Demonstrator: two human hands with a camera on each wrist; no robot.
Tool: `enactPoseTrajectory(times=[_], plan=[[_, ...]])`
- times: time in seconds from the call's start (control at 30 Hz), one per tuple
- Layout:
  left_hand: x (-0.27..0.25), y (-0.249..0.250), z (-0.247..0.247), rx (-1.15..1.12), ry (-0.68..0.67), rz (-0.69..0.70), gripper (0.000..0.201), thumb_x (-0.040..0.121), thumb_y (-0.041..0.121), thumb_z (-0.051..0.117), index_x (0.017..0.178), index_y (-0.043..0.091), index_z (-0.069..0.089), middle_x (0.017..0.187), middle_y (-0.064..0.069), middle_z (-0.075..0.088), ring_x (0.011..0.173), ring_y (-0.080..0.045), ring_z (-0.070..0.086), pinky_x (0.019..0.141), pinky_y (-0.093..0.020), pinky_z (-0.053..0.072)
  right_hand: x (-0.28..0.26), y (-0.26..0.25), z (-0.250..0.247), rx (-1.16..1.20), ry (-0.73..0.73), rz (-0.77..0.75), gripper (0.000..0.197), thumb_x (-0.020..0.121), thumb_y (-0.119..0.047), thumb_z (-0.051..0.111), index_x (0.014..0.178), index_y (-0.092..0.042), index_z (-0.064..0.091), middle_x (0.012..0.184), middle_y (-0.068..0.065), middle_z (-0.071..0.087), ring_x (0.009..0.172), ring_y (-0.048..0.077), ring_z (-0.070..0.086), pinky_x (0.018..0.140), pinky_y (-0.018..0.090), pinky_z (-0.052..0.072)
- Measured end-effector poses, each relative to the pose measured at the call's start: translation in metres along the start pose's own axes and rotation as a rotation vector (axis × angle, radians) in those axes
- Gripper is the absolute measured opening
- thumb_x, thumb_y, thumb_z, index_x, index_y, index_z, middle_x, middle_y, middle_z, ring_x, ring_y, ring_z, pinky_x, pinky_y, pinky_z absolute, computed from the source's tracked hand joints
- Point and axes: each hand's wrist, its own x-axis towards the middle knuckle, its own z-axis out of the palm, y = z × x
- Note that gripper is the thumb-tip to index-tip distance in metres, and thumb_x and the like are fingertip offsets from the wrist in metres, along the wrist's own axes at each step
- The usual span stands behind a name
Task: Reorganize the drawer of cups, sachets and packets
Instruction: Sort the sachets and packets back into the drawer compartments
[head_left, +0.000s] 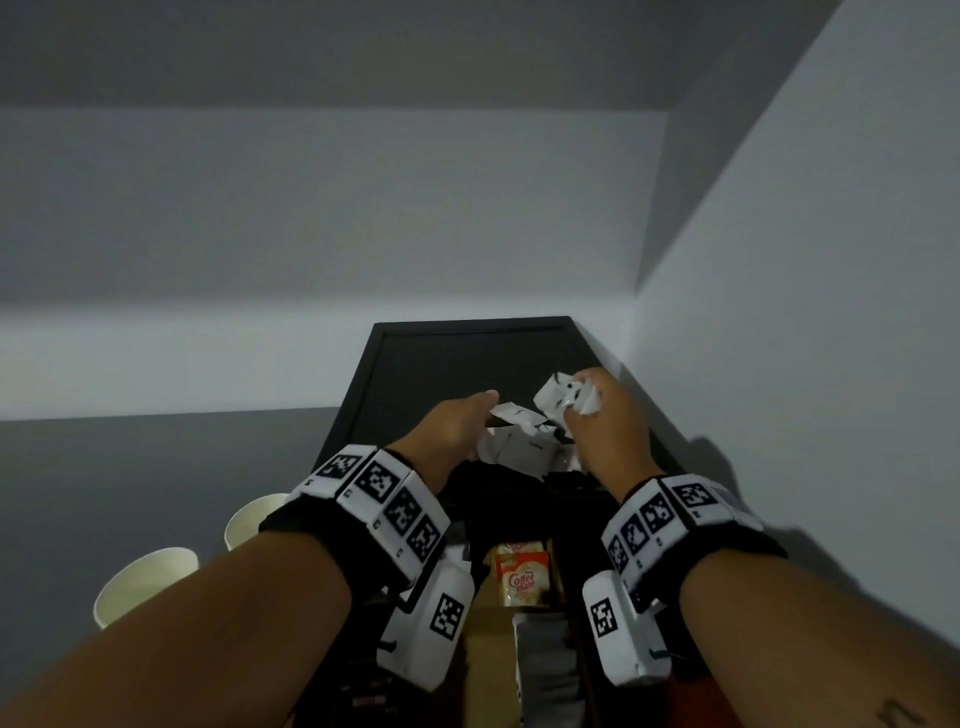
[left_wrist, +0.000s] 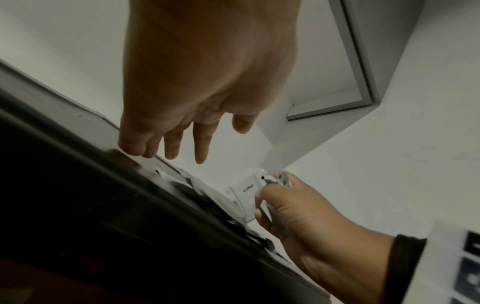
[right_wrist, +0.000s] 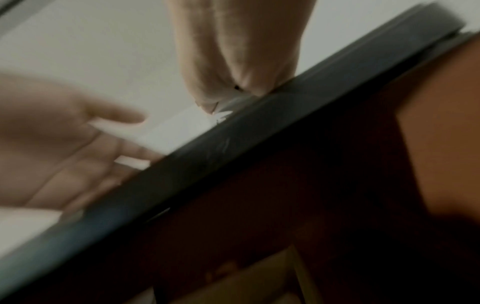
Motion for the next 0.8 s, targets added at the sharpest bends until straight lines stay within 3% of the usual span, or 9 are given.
enactPoseTrajectory(times=[0.1, 0.13, 0.2, 0.33, 0.4, 0.5, 0.57, 0.7, 0.8], plan=[[-0.012, 0.004, 0.001, -0.058, 0.051, 0.080, 0.035, 0.098, 0.022, 0.045, 0.126, 0.004, 0.055, 0.132, -0.011, 0.053, 0.119, -0.023, 0.051, 0.092, -0.027, 0.039, -0.002, -0.006, -0.013, 0.218, 0.068, 0.087, 0.017, 0.088, -0.005, 0.053, 0.099, -0.017, 0.056, 0.089, -0.002, 0.058, 0.085, 0.017, 0.055, 0.060, 0.018, 0.040], [-0.017, 0.006, 0.003, -0.083, 0.046, 0.107, 0.037, 0.097, 0.020, 0.046, 0.130, 0.003, 0.052, 0.134, -0.011, 0.051, 0.123, -0.024, 0.048, 0.093, -0.027, 0.037, -0.004, -0.013, -0.017, 0.290, 0.075, 0.112, 0.017, 0.088, -0.005, 0.053, 0.096, -0.020, 0.056, 0.087, -0.004, 0.059, 0.085, 0.017, 0.056, 0.061, 0.020, 0.043], [-0.026, 0.008, 0.007, -0.175, -0.011, 0.151, 0.036, 0.095, 0.019, 0.050, 0.129, 0.008, 0.052, 0.125, -0.006, 0.056, 0.113, -0.019, 0.053, 0.088, -0.026, 0.040, -0.012, -0.028, -0.023, 0.465, 0.039, 0.155, 0.022, 0.088, -0.002, 0.052, 0.091, -0.023, 0.058, 0.087, -0.006, 0.062, 0.086, 0.016, 0.060, 0.068, 0.023, 0.049], [-0.045, 0.010, 0.015, -0.436, -0.106, 0.177, 0.021, 0.094, 0.009, 0.051, 0.113, 0.017, 0.056, 0.098, -0.002, 0.066, 0.085, -0.012, 0.063, 0.074, -0.024, 0.051, -0.040, -0.055, -0.025, 0.755, -0.099, 0.225, 0.020, 0.085, -0.003, 0.059, 0.095, -0.021, 0.064, 0.096, 0.008, 0.069, 0.089, 0.021, 0.068, 0.071, 0.032, 0.057], [-0.052, 0.006, 0.014, -0.471, -0.063, 0.219, 0.017, 0.093, 0.004, 0.051, 0.105, 0.013, 0.060, 0.096, -0.005, 0.069, 0.082, -0.013, 0.067, 0.073, -0.025, 0.056, -0.055, -0.062, -0.025, 0.795, -0.141, 0.248, 0.020, 0.085, -0.005, 0.062, 0.097, -0.020, 0.065, 0.099, 0.009, 0.068, 0.086, 0.019, 0.068, 0.067, 0.028, 0.054], [-0.064, -0.004, 0.007, -0.505, -0.017, 0.231, 0.009, 0.092, 0.007, 0.054, 0.097, 0.008, 0.062, 0.094, -0.011, 0.068, 0.082, -0.021, 0.065, 0.078, -0.034, 0.053, -0.073, -0.067, -0.024, 0.905, -0.167, 0.327, 0.020, 0.084, -0.004, 0.061, 0.100, -0.014, 0.065, 0.093, 0.011, 0.068, 0.069, 0.013, 0.063, 0.060, 0.026, 0.050], [-0.071, -0.010, 0.002, -0.533, -0.006, 0.225, 0.006, 0.091, 0.009, 0.056, 0.093, 0.008, 0.062, 0.089, -0.012, 0.067, 0.079, -0.023, 0.064, 0.077, -0.036, 0.053, -0.082, -0.068, -0.023, 1.018, -0.173, 0.402, 0.018, 0.085, -0.006, 0.060, 0.102, -0.013, 0.064, 0.093, 0.010, 0.069, 0.067, 0.011, 0.064, 0.059, 0.024, 0.049], [-0.079, -0.025, -0.008, -0.596, -0.013, 0.182, 0.009, 0.093, 0.010, 0.053, 0.089, 0.012, 0.061, 0.078, -0.003, 0.072, 0.068, -0.013, 0.069, 0.055, -0.022, 0.054, -0.098, -0.072, -0.019, 1.135, -0.172, 0.480, 0.014, 0.087, -0.005, 0.056, 0.098, -0.012, 0.063, 0.088, 0.008, 0.070, 0.073, 0.015, 0.065, 0.052, 0.018, 0.049], [-0.082, -0.032, -0.016, -0.736, -0.014, 0.082, 0.015, 0.097, 0.008, 0.044, 0.097, 0.013, 0.058, 0.089, -0.008, 0.069, 0.077, -0.018, 0.067, 0.057, -0.025, 0.050, -0.108, -0.077, -0.014, 1.126, -0.155, 0.504, 0.011, 0.087, -0.003, 0.056, 0.090, -0.010, 0.063, 0.086, 0.009, 0.066, 0.070, 0.014, 0.060, 0.052, 0.018, 0.049]])
